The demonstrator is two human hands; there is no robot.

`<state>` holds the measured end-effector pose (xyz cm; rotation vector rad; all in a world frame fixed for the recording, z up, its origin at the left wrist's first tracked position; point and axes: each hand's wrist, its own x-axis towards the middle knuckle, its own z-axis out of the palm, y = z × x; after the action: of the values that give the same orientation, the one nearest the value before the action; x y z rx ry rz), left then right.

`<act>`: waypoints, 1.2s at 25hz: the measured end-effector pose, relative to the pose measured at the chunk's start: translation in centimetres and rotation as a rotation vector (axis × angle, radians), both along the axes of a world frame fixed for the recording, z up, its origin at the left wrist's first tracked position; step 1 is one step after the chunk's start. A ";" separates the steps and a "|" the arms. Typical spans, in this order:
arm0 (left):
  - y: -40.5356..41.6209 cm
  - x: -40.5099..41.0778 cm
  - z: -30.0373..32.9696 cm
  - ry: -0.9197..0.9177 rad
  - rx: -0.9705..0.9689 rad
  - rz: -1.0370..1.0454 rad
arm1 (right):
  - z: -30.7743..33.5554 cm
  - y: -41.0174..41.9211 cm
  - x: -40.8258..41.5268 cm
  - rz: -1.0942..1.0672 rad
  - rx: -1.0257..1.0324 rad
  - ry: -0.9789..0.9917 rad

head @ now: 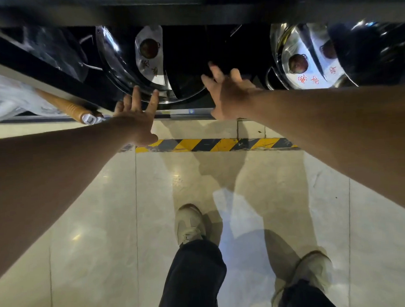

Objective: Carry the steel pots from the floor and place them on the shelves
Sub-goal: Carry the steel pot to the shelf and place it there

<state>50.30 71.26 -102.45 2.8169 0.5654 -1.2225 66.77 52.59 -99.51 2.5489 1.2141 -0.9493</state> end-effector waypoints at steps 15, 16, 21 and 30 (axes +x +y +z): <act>-1.6 1.5 3.0 -0.030 -0.013 0.016 | 1.2 -3.8 -0.8 -0.069 -0.018 0.206; -2.7 1.4 3.5 -0.063 -0.022 0.031 | 1.6 -5.5 -1.2 -0.146 0.065 0.231; -13.9 4.3 3.7 -0.101 -0.191 0.086 | 1.6 -19.9 1.6 -0.455 0.100 0.114; -34.2 17.0 0.9 -0.166 -0.410 0.097 | -0.9 -33.1 16.1 -0.574 -0.184 0.040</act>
<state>67.31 37.07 -101.50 2.4824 0.3837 -0.9471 82.91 19.51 -100.40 2.7758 0.3620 -1.1526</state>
